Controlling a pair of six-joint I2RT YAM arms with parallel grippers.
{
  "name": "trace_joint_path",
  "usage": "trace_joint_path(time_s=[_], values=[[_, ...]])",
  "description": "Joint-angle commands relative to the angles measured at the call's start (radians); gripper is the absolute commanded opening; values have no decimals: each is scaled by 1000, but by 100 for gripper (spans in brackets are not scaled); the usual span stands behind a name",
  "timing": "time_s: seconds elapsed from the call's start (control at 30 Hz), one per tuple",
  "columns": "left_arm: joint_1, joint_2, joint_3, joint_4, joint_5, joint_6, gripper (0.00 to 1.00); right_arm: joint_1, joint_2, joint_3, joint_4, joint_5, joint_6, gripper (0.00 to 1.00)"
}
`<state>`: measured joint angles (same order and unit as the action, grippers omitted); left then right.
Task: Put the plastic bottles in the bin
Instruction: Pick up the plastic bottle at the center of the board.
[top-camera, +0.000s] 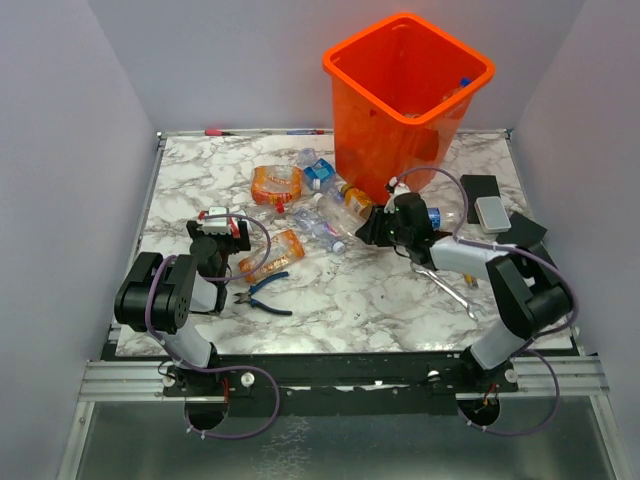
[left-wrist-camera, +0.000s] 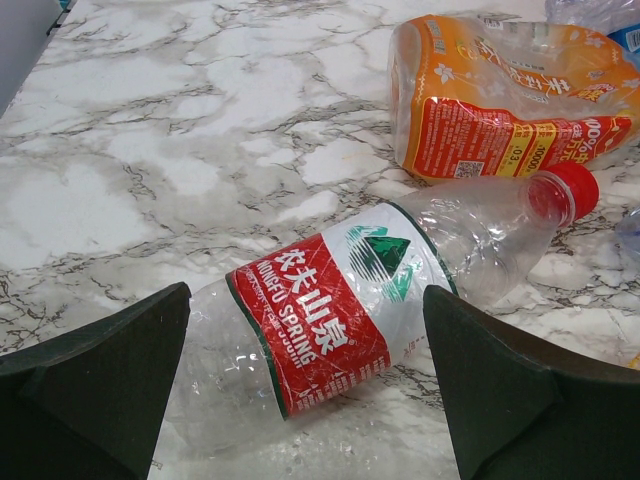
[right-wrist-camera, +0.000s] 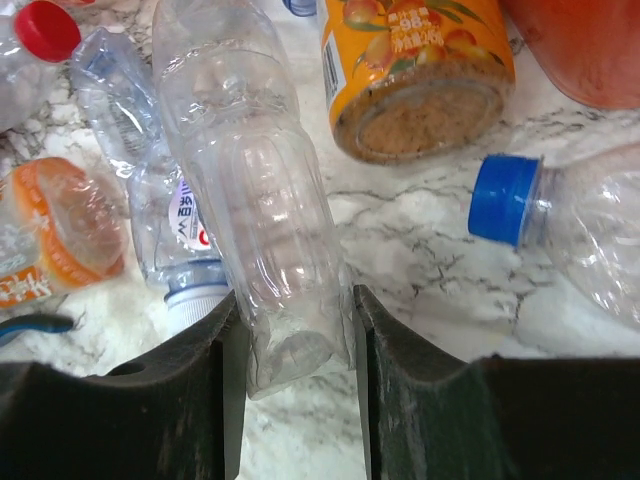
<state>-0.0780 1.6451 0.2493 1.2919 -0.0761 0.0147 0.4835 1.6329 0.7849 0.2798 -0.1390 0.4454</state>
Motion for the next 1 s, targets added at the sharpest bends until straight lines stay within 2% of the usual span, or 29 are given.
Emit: trace_joint_path(time_s=[0.0,0.2,0.33,0.43,0.53,0.6,0.7,0.73,0.8,0.83,0.87,0.97], values=[[1,5,5,13,-14,-10,99,9,-199,-50,-63,5,4,27],[1,6,8,12,-19,-9,99,9,-477,-143,-155,-36,21,25],[0,-17,15,-18,-140,-61,99,10,-636,-191,-212,-70,49,26],[-15,-130,43,-164,-246,-83,99,10,-713,-215,-230,-80,69,26],[-21,-268,59,-279,-288,-96,99,9,-744,-215,-248,-84,76,26],[-27,-379,61,-345,-356,-151,99,10,-758,-207,-262,-94,75,25],[-25,-560,90,-497,-503,-370,99,11,-777,-192,-275,-109,77,25],[-27,-624,108,-613,-577,-561,99,11,-786,-187,-277,-116,79,25],[4,-764,186,-986,-645,-887,99,11,-807,-185,-277,-138,89,25],[37,-810,192,-1038,-592,-955,99,12,-816,-187,-274,-155,99,25],[60,-848,180,-1022,-500,-994,99,11,-826,-192,-263,-175,112,25],[8,-859,231,-1026,-262,-1044,99,12,-872,-251,-158,-245,191,25]])
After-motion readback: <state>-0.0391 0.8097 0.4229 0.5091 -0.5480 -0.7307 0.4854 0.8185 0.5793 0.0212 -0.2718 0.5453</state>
